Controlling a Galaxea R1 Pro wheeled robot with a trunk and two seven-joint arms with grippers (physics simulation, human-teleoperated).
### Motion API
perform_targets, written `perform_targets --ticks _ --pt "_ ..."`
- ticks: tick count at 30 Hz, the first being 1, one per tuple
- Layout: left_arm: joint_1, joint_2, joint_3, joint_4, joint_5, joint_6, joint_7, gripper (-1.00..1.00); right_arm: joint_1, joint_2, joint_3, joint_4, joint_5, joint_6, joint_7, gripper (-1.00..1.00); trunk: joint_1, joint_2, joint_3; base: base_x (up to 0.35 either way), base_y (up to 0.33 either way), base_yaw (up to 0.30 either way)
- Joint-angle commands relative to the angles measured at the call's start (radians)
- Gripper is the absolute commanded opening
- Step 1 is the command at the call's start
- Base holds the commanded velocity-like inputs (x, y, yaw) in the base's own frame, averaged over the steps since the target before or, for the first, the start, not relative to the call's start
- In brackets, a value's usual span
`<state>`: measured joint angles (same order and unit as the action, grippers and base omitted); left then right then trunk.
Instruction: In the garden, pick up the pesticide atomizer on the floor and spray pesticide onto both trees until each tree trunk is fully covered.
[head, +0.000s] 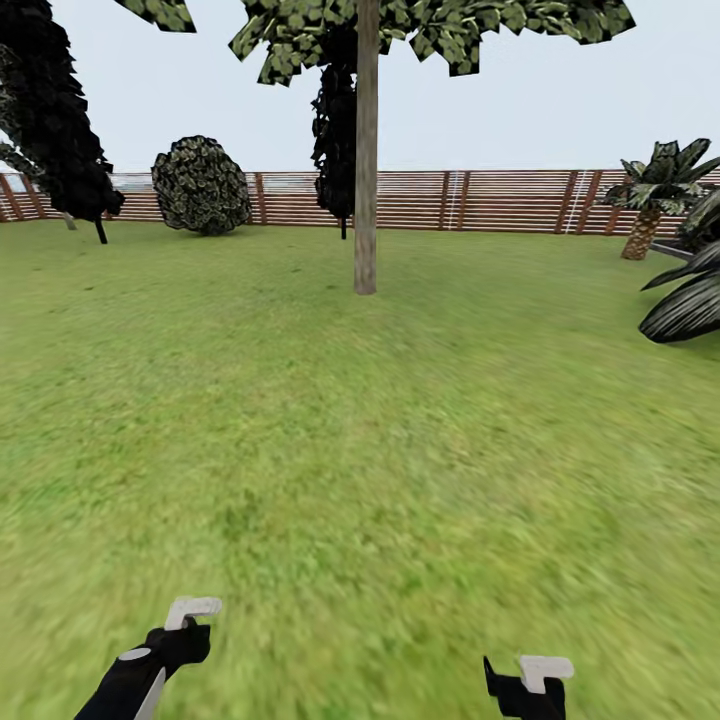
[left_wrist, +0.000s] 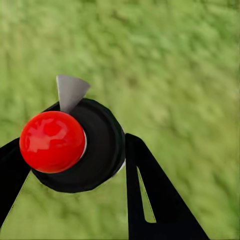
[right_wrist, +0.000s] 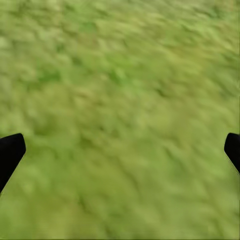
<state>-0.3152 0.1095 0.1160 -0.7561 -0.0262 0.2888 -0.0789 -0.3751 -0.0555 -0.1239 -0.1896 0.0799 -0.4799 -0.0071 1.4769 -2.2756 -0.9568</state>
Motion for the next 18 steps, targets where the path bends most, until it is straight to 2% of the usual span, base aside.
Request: perform_targets --ticks 1,18 --pt "0.0 -0.001 0.004 -0.002 -0.003 0.006 -0.007 -1.0 -0.001 0.0 -0.006 0.001 0.009 -0.003 -0.001 1.0 0.0 0.0 -0.001 0.344 0.0 0.0" --pt "-0.001 -0.001 0.003 -0.002 -0.002 0.006 -0.007 -1.0 0.0 0.001 -0.006 0.001 0.009 -0.003 -0.001 1.0 0.0 0.0 -0.001 0.344 0.0 0.0"
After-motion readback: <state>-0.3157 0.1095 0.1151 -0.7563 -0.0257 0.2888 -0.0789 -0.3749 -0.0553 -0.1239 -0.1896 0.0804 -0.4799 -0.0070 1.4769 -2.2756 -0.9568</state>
